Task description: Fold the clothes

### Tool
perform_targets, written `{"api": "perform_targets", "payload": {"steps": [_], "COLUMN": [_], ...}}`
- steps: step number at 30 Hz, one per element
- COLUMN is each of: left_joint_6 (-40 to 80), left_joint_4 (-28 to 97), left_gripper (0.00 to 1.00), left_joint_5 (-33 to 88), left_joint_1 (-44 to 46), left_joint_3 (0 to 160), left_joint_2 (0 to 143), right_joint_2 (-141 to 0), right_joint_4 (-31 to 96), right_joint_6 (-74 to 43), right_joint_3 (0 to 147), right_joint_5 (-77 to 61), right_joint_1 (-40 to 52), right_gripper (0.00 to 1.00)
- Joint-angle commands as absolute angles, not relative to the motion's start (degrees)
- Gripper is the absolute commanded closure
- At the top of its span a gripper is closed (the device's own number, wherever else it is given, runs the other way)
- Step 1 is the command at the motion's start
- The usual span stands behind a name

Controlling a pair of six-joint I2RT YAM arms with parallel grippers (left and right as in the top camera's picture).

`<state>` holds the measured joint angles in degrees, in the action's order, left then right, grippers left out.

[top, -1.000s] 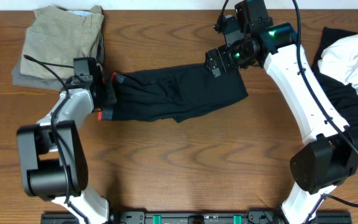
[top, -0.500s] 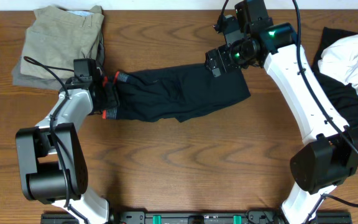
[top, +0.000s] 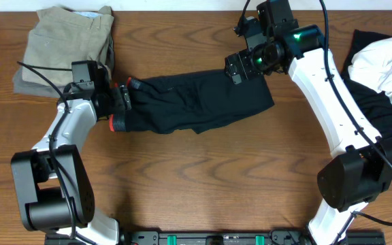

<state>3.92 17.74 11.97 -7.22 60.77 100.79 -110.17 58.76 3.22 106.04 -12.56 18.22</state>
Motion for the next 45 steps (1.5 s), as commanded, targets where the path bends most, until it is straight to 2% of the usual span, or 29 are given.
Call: {"api": "perform_targets", "payload": {"steps": [1,13,16,17,18,19,20,22,23,24,30,38,45], "left_joint_6": [0.95,0.67,0.67,0.67,0.67,0.67,0.67,0.69,0.69,0.69,0.73,0.71,1.41], "left_joint_4": [16.32,14.41,14.44,14.44,14.44,14.44,14.46,14.48,14.63,14.81,18.15,26.02,28.38], "left_gripper": [0.17,0.17,0.21,0.26,0.35,0.46,0.63,0.86,0.92,0.94,0.94,0.94,0.94], "left_joint_5": [17.08,18.81,21.19,22.04,22.55,22.9,23.4,23.57,23.59,23.57,23.55,23.55,23.62], "left_joint_1": [-7.38,-7.38,-7.35,-7.31,-7.25,-7.27,-7.27,-7.27,-7.27,-7.31,-10.79,-18.7,-16.56], "left_joint_3": [61.1,61.1,61.1,61.1,61.1,61.1,61.1,61.1,61.1,61.1,61.12,61.12,61.12], "left_joint_2": [103.22,109.03,109.54,109.54,109.54,109.54,109.54,109.54,109.51,109.51,106.15,92.75,85.56], "right_joint_2": [-110.8,-110.8,-110.8,-110.8,-110.8,-110.8,-110.8,-110.83,-110.83,-110.8,-110.83,-110.8,-110.8], "right_joint_4": [58.61,58.81,58.78,58.78,58.76,58.74,58.74,58.76,58.74,58.74,58.74,58.67,58.5], "right_joint_6": [3.92,3.92,3.92,3.92,3.92,3.92,3.92,3.92,3.92,3.92,3.92,3.9,3.92], "right_joint_3": [106.17,106.17,106.17,106.17,106.17,106.17,106.17,106.17,106.17,106.17,106.17,106.17,106.17], "right_joint_5": [-12.25,-12.25,-12.25,-12.25,-12.25,-12.25,-12.25,-12.25,-12.25,-12.25,-12.27,-12.36,-12.71], "right_joint_1": [18.17,18.17,18.17,18.17,18.17,18.17,18.17,18.17,18.17,18.17,18.17,18.17,18.57], "right_gripper": [0.01,0.01,0.01,0.01,0.01,0.01,0.01,0.01,0.01,0.01,0.01,0.01,0.01]}}
